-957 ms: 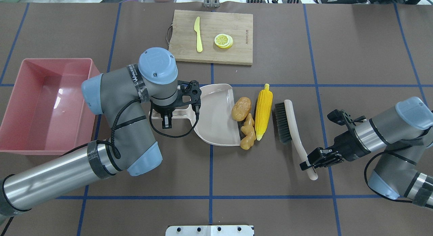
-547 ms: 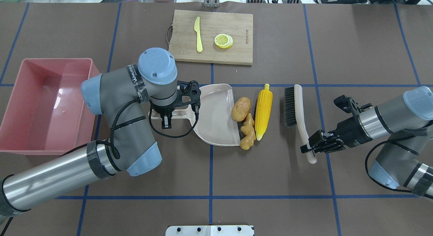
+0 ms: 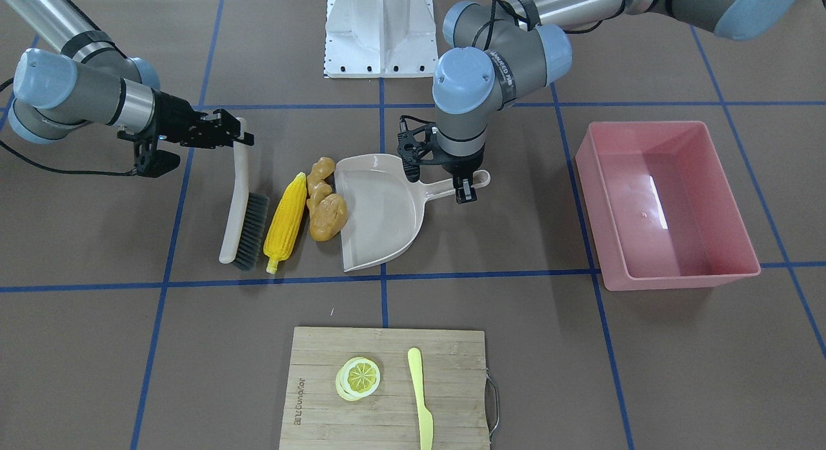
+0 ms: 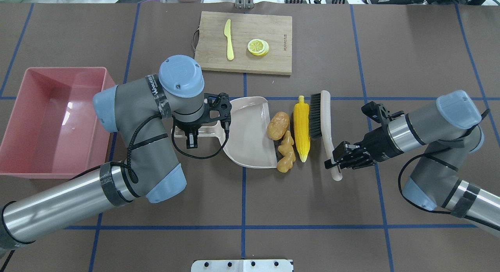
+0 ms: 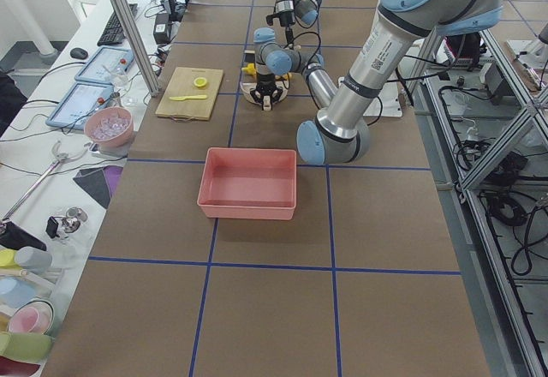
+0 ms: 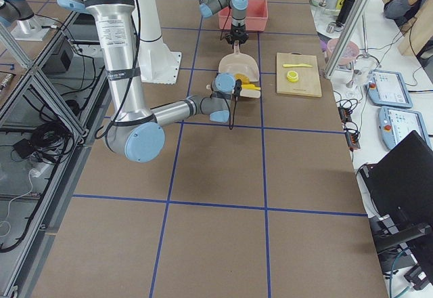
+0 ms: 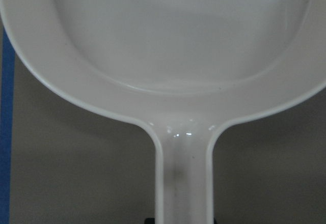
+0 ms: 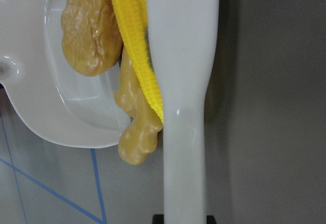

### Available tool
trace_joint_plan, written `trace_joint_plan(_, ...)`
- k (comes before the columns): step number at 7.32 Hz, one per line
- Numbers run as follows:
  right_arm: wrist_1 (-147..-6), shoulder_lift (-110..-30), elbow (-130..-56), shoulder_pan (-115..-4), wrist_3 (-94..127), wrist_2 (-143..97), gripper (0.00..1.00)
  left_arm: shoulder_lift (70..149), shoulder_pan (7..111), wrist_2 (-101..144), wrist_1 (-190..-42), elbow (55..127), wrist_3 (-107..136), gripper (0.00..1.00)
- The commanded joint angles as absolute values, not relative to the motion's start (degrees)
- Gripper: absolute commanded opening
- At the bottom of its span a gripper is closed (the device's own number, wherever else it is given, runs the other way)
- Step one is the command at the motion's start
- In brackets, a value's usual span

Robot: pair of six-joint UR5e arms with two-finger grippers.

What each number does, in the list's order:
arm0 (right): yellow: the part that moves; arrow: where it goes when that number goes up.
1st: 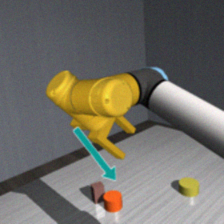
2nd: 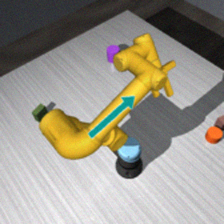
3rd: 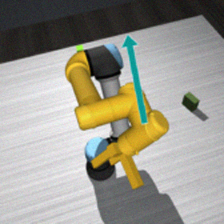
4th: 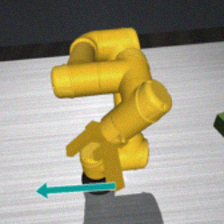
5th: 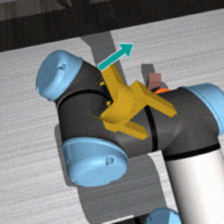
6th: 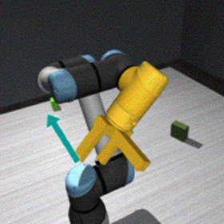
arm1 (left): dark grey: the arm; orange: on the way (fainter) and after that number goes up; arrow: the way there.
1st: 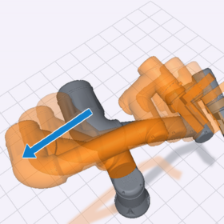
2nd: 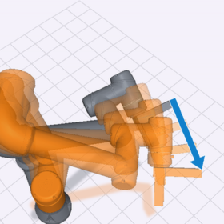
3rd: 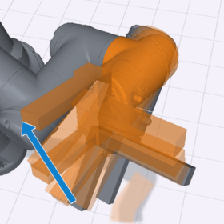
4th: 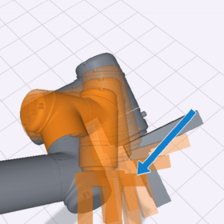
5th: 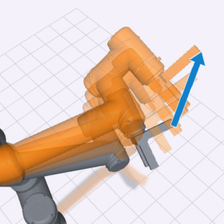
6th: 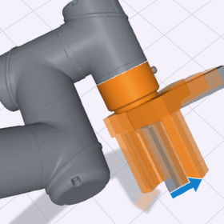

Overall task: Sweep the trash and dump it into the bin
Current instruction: 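Push the food into the dustpan with the brush in the right gripper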

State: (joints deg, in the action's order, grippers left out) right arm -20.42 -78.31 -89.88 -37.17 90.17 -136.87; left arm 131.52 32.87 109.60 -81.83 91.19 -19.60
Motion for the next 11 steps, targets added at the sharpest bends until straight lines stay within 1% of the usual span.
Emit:
trace_joint_plan(1,-21.0,-77.7,-89.8,-32.7,90.3,-132.6,0.00,131.5,33.0,109.6,-81.8,91.3,-19.7,0.00)
trace_joint_plan(3,-23.3,-75.4,-90.1,-31.4,90.8,-131.7,0.00,131.4,33.0,109.6,-81.8,91.3,-19.6,0.00)
trace_joint_plan(7,-31.8,-67.8,-90.5,-28.6,92.2,-128.9,0.00,131.2,33.2,109.7,-81.8,91.4,-19.7,0.00)
trace_joint_plan(8,-32.9,-66.8,-90.6,-28.0,92.2,-128.2,0.00,131.2,33.3,109.7,-81.8,91.5,-19.7,0.00)
trace_joint_plan(11,-34.4,-67.2,-92.1,-28.5,92.8,-128.8,0.00,131.1,33.4,109.7,-81.8,91.6,-19.7,0.00)
